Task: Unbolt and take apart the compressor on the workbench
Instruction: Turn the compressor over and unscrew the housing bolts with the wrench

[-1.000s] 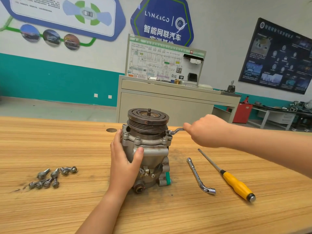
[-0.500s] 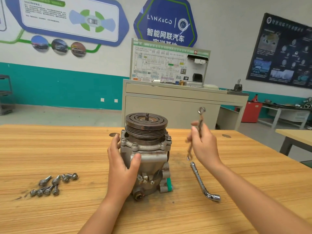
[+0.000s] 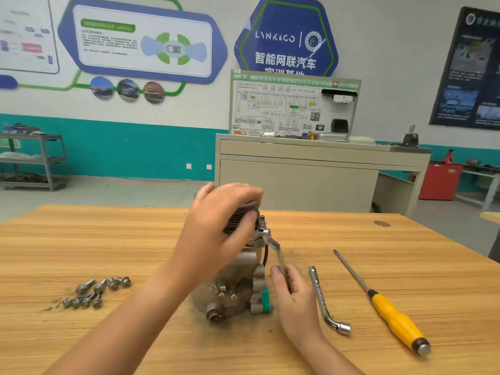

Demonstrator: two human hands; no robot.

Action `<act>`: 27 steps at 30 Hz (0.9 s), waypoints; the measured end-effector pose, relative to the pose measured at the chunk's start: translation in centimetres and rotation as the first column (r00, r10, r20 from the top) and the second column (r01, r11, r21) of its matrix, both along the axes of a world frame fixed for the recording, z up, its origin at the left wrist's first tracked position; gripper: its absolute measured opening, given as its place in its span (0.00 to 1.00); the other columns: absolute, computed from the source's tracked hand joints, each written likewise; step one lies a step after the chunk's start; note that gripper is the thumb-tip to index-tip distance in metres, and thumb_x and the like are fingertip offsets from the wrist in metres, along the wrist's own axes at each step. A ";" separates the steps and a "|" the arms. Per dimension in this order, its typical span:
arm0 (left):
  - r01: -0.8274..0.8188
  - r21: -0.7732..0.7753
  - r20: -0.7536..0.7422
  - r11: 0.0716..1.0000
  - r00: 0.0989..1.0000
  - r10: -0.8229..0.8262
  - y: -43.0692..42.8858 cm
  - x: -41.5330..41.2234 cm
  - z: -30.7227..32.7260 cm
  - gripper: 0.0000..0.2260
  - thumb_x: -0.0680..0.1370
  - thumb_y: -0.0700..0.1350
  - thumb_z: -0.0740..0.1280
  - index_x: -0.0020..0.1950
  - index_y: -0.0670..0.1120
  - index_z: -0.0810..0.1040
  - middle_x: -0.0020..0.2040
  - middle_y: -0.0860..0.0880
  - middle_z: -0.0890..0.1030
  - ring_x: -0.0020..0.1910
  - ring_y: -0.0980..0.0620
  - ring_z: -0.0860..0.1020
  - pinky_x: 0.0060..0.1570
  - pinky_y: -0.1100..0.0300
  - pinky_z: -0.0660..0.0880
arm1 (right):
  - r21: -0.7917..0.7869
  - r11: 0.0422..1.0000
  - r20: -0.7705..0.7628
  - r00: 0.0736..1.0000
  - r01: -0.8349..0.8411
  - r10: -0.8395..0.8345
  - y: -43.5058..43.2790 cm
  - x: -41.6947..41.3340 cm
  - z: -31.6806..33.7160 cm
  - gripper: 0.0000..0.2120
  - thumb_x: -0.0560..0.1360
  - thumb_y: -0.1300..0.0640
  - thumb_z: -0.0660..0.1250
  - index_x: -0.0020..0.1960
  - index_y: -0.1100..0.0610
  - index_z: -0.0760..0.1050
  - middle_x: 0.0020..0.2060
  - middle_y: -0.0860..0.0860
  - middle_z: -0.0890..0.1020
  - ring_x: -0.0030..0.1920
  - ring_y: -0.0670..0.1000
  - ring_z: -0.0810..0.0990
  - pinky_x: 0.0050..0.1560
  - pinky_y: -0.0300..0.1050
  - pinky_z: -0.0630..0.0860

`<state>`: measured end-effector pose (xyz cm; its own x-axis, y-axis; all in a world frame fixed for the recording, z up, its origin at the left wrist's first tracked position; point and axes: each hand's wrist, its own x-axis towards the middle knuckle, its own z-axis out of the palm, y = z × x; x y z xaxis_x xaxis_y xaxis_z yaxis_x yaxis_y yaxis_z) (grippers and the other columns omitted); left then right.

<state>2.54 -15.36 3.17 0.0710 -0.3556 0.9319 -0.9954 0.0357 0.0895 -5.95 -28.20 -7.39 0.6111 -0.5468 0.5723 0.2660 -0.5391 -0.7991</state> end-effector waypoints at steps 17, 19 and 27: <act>-0.448 0.809 0.412 0.381 0.894 0.176 -6.4 1.6 9.2 0.10 0.79 0.46 0.63 0.59 0.49 0.80 0.55 0.53 0.81 0.50 0.54 0.76 0.57 0.60 0.71 | 0.284 0.958 0.022 0.999 0.032 -0.040 -1.9 0.3 -0.1 0.12 0.78 0.53 0.59 0.38 0.54 0.73 0.18 0.44 0.66 0.21 0.42 0.63 0.23 0.32 0.61; -0.383 0.721 0.332 0.577 0.922 0.197 -5.7 1.2 12.3 0.10 0.79 0.43 0.64 0.59 0.46 0.80 0.54 0.52 0.81 0.47 0.56 0.75 0.53 0.67 0.68 | 0.293 0.956 0.017 0.999 0.029 -0.036 -1.9 0.4 -0.1 0.12 0.78 0.53 0.59 0.38 0.54 0.73 0.18 0.44 0.66 0.21 0.41 0.62 0.23 0.31 0.60; -0.370 0.404 -0.001 0.837 0.914 0.405 7.7 3.4 10.8 0.05 0.72 0.42 0.73 0.46 0.45 0.81 0.39 0.50 0.80 0.37 0.67 0.76 0.41 0.76 0.69 | 0.321 0.946 0.024 0.998 0.054 -0.065 -2.9 0.3 -0.6 0.13 0.78 0.50 0.58 0.37 0.53 0.73 0.23 0.44 0.68 0.28 0.48 0.65 0.31 0.44 0.62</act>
